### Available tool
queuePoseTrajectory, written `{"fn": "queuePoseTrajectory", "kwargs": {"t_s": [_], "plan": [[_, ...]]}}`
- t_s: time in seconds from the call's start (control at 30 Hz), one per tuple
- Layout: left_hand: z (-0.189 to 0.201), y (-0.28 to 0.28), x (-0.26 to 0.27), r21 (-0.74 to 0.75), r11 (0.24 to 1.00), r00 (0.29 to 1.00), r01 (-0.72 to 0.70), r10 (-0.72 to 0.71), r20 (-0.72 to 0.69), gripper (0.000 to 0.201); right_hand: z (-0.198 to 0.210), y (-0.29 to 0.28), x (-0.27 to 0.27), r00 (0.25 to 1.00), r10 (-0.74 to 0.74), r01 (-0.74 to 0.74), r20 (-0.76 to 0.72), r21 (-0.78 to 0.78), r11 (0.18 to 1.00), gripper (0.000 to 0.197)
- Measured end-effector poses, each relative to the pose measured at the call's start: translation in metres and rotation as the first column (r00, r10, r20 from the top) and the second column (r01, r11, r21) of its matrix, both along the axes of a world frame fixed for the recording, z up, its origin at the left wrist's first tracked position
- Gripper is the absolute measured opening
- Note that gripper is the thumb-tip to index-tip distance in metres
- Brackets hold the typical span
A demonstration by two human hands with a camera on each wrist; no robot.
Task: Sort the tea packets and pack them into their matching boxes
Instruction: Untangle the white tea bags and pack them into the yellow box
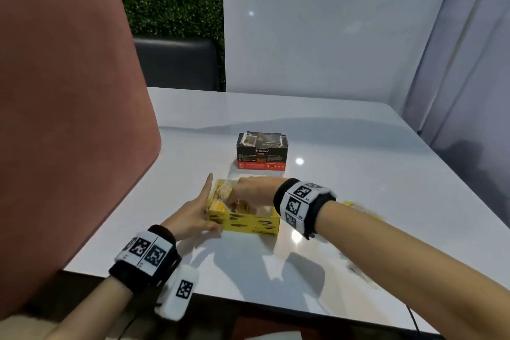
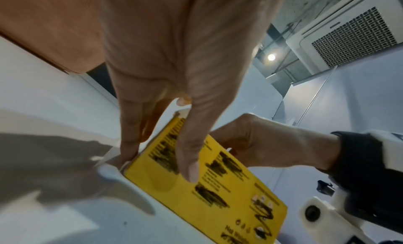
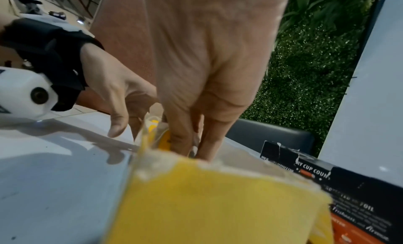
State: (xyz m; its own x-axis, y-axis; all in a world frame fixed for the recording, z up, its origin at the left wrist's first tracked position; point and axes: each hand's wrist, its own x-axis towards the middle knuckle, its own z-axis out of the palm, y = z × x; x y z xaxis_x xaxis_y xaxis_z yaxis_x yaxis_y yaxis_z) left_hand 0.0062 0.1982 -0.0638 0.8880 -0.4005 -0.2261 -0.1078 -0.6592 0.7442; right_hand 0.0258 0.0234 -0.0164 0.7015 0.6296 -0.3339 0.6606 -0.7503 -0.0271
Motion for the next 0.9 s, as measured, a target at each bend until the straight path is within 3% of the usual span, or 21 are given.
{"fn": "queuePoseTrajectory", "kwargs": {"t_s": [0.23, 0.37, 0.57, 0.9], "plan": [[-0.005, -0.009, -0.001, -0.003, 0.998, 0.995, -0.061, 0.061, 0.074, 0.098, -0.015, 0.015, -0.001, 0.997, -0.071, 0.066, 0.019, 0.208, 0.976, 0.026], [-0.009, -0.006, -0.001, -0.029, 0.995, 0.993, -0.091, 0.093, 0.071, 0.097, -0.023, 0.005, 0.004, 0.99, -0.139, 0.135, -0.011, 0.319, 0.938, 0.035], [-0.008, -0.006, -0.001, -0.082, 0.987, 0.989, -0.139, 0.142, 0.032, 0.097, -0.023, -0.009, 0.0, 0.957, -0.282, 0.29, -0.07, 0.311, 0.905, 0.037], [-0.006, -0.008, -0.003, -0.027, 0.982, 0.983, -0.184, 0.185, 0.016, 0.096, -0.029, -0.002, -0.007, 0.969, -0.248, 0.229, 0.016, 0.329, 0.916, 0.034]]}}
